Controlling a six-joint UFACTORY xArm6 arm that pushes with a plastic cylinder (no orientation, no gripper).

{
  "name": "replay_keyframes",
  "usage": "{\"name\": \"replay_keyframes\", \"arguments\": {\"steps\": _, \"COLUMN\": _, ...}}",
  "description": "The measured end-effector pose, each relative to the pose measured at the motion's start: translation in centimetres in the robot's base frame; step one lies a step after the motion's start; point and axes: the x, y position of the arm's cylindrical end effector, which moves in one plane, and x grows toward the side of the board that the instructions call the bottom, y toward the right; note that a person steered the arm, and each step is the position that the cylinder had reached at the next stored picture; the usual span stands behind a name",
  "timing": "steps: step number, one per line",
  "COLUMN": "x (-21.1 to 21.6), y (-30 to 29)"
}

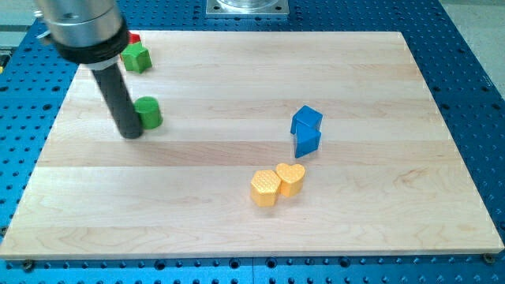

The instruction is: Move the green circle horizontally to the green star

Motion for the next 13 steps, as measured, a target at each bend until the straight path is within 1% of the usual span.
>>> {"name": "replay_keyframes", "arguments": {"steps": 1, "x": 0.8, "y": -0.3}}
{"name": "replay_keyframes", "arguments": {"steps": 2, "x": 0.1, "y": 1.7}}
{"name": "replay_keyframes", "arguments": {"steps": 3, "x": -5.8, "y": 3.1}}
{"name": "replay_keyframes", "arguments": {"steps": 4, "x": -9.1, "y": 3.3}}
{"name": "replay_keyframes", "arguments": {"steps": 8, "x": -13.1, "y": 3.3}}
{"name": "replay_keyframes", "arguments": {"steps": 10, "x": -13.5, "y": 3.6}}
{"name": "replay_keyframes", "arguments": {"steps": 11, "x": -14.7, "y": 4.9}}
{"name": "replay_keyframes", "arguments": {"steps": 12, "x": -10.8, "y": 4.4}}
{"name": "replay_keyframes", "arguments": {"steps": 13, "x": -10.4, "y": 10.1}}
